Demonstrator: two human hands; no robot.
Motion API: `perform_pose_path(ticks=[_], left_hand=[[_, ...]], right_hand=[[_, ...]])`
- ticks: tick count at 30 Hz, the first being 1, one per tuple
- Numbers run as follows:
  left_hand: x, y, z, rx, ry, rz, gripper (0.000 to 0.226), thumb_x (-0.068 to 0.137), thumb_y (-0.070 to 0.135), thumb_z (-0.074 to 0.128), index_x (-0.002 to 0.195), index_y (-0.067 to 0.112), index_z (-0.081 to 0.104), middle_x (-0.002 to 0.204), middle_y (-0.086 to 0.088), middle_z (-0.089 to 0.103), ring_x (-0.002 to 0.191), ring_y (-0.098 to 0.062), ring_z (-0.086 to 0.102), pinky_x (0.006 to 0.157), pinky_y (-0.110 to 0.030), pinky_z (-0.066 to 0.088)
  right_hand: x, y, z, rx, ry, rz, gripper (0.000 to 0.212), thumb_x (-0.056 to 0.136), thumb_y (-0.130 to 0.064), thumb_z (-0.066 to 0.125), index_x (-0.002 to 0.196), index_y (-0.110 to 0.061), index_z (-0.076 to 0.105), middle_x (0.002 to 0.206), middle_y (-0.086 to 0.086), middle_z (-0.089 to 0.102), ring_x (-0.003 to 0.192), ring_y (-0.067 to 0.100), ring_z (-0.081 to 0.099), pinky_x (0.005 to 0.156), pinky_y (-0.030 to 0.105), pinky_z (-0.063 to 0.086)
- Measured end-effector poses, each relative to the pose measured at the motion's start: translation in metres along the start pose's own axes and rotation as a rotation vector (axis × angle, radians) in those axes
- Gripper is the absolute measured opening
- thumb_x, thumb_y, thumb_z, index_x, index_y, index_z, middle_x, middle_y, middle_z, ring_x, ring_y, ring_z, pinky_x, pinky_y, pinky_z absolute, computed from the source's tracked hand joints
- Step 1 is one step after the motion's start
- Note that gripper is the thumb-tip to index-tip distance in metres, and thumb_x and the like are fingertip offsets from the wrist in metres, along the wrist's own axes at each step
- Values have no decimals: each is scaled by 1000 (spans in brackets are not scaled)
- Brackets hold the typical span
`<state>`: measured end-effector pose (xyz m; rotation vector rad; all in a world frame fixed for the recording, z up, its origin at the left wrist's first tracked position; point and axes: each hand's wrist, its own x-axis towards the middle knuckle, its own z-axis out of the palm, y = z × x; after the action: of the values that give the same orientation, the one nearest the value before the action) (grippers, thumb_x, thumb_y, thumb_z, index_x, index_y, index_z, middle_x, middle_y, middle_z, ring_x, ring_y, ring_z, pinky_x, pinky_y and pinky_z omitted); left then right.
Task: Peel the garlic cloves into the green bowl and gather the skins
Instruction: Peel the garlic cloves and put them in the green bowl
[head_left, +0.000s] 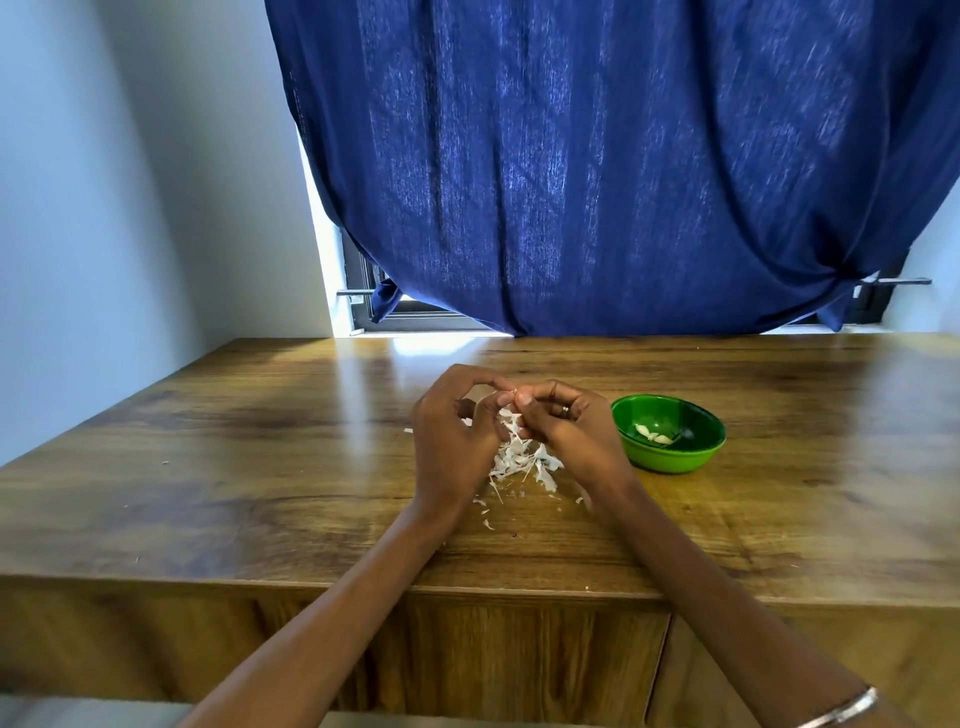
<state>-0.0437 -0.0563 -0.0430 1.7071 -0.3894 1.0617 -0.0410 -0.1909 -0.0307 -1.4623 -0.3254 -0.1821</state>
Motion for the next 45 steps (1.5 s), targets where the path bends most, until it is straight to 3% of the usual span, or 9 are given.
perform_pose_path(ticks=[3,7,16,22,27,31,34,40,45], left_hand=[[1,-2,1,32,-10,59,17,88,-7,70,90,10,71,91,6,67,63,-13,66,53,-36,56],[1,-4,2,85,-25,132,21,86,-9,64,92,11,69,91,5,64,77,-15,64,61,-38,56],[0,-7,2,71,-40,151,10,91,5,62,95,13,67,94,8,61,74,-20,65,62,-43,58],[0,-12,1,166,-48,118,21,96,6,57,103,15,75,100,9,65,79,-13,68,67,-44,58],[0,-6,-1,142,-31,93,12,98,17,66,104,18,76,101,8,67,87,-10,68,63,-39,59],[0,5,-2,23,-50,6,10,91,13,77,96,21,74,96,10,72,63,-12,70,52,-37,57],[-1,10,-4,-79,-74,-134,11,87,13,81,93,14,71,93,4,73,48,-19,67,43,-33,53],[0,11,-5,-176,-148,-285,14,87,17,79,93,10,70,84,-1,73,48,-24,66,36,-30,47],[1,8,-6,-179,-187,-296,11,91,6,74,90,14,67,77,4,70,48,-22,65,36,-29,48]], right_hand=[[-1,-2,0,23,-5,24,8,91,-9,71,93,-14,77,81,-3,76,64,2,63,65,18,53],[-1,-4,-2,167,-39,122,9,90,-6,70,96,-7,76,85,5,75,68,8,62,69,21,54],[0,-10,-3,417,-19,205,11,93,1,63,95,-3,73,80,7,73,70,8,67,68,16,58],[0,-10,-2,351,-5,148,9,91,-3,68,98,-6,73,87,9,76,73,9,69,68,17,58],[0,-8,-2,277,13,115,7,90,-5,69,95,-10,72,89,9,77,75,10,70,70,20,59],[-1,-7,-2,201,15,85,9,90,-2,69,93,-10,71,79,-1,77,72,6,69,69,19,58],[-1,-5,-2,124,10,39,10,89,-3,71,92,-13,72,79,-1,76,73,6,68,67,20,57],[-1,-2,-2,55,-10,-66,11,88,1,71,99,-3,70,88,5,76,73,6,71,64,18,56],[0,1,-4,-58,-4,-164,11,86,-1,74,94,-8,73,93,7,77,81,11,74,71,21,58]])
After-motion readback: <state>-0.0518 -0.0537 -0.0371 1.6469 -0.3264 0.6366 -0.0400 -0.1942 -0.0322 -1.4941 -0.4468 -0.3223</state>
